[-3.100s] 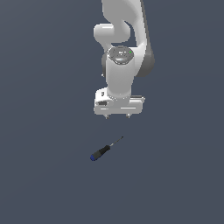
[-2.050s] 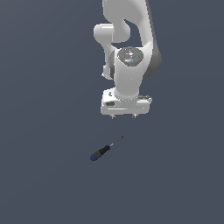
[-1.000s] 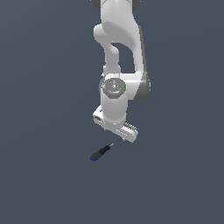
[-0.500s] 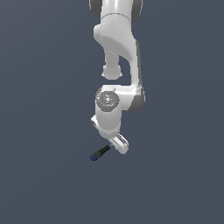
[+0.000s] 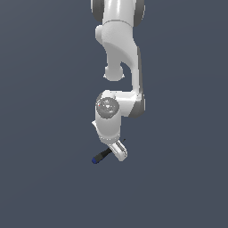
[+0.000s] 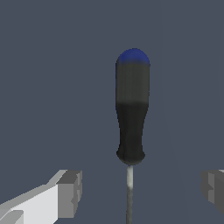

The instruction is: Pick up the object and move it to a goal position.

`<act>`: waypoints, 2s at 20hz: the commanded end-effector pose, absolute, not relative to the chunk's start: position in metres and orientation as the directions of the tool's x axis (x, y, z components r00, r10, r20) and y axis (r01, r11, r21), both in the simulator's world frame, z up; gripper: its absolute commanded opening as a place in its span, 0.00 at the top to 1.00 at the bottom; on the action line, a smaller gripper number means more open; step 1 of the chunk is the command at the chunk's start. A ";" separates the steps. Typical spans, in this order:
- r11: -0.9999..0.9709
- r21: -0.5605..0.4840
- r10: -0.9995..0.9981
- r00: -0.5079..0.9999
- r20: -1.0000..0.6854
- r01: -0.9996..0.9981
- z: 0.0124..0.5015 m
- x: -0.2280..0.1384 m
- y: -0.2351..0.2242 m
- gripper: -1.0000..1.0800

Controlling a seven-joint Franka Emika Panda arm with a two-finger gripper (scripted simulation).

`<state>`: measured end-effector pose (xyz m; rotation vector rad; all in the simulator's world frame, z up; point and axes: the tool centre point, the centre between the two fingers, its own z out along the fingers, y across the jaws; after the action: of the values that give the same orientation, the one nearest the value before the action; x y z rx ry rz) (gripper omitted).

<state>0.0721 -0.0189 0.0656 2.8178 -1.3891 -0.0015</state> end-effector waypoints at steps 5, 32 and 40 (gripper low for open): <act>-0.608 0.000 -0.794 0.608 -0.001 -0.794 0.060 0.072 -0.019 0.04; -0.605 0.000 -0.796 0.605 0.000 -0.796 0.017 0.073 -0.021 1.00; -0.605 0.000 -0.796 0.605 0.000 -0.796 0.052 0.079 -0.054 1.00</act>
<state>0.0765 -0.0444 0.0421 2.8146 -1.3944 -0.0041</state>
